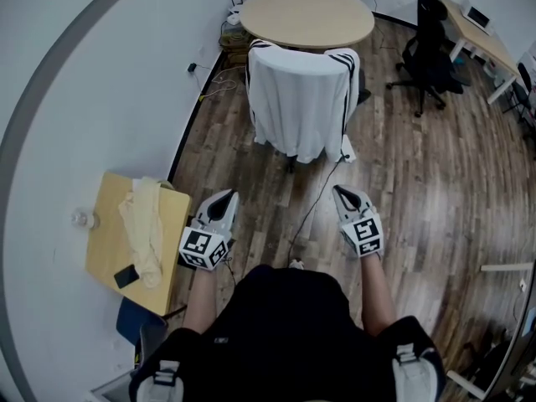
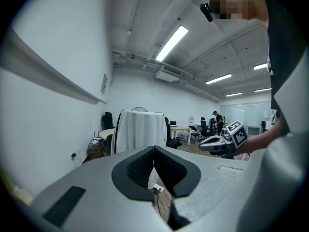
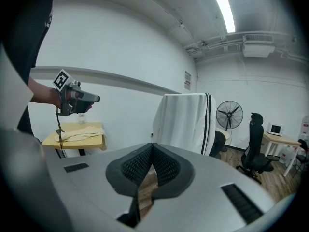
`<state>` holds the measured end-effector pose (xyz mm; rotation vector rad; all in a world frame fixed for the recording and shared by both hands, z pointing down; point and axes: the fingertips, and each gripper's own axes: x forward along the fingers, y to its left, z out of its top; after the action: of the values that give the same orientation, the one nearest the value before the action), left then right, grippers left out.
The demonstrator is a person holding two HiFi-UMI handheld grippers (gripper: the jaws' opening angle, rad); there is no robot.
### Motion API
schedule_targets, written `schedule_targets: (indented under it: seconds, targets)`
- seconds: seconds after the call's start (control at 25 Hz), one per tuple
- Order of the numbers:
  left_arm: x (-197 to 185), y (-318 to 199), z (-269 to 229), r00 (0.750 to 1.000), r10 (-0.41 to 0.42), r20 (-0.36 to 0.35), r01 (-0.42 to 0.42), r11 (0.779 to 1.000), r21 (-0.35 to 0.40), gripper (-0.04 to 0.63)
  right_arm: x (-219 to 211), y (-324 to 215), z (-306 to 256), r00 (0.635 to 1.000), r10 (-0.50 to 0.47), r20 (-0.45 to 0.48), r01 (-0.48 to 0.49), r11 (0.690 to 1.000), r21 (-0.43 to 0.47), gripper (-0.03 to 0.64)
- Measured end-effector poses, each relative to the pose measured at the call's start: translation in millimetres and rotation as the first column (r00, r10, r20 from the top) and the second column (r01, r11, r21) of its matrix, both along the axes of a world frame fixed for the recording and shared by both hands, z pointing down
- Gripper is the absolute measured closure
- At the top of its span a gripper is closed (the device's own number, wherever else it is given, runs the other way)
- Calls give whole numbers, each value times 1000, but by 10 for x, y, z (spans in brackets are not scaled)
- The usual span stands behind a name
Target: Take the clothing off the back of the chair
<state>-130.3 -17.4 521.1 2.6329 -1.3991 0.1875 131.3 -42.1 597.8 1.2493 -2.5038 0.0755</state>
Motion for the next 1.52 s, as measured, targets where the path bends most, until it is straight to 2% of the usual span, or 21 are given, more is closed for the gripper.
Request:
schedule_targets:
  seconds: [0.64, 1.04, 1.16, 1.32, 1.52]
  targets:
    - [55, 9, -23, 1000, -11, -18, 11, 1000, 10, 594, 85, 50, 13, 1000, 4, -29, -4, 1000, -28, 623]
    - [-35, -107, -31, 999, -4, -35, 5, 999, 33, 594, 42, -16, -18, 999, 15, -34, -15, 1000, 6, 623]
    - [-56, -179, -45, 999, 0, -41, 1, 999, 34, 594, 20, -27, 6, 999, 32, -35, -32, 999, -23, 623]
    - [-78, -233, -28, 999, 6, -48, -4, 999, 35, 594, -33, -76, -37, 999, 14, -42, -14, 1000, 14, 623]
    - [-121, -268, 25, 999, 3, -55, -2, 1000, 25, 594, -26, -80, 39, 998, 41, -46, -42, 999, -23, 623]
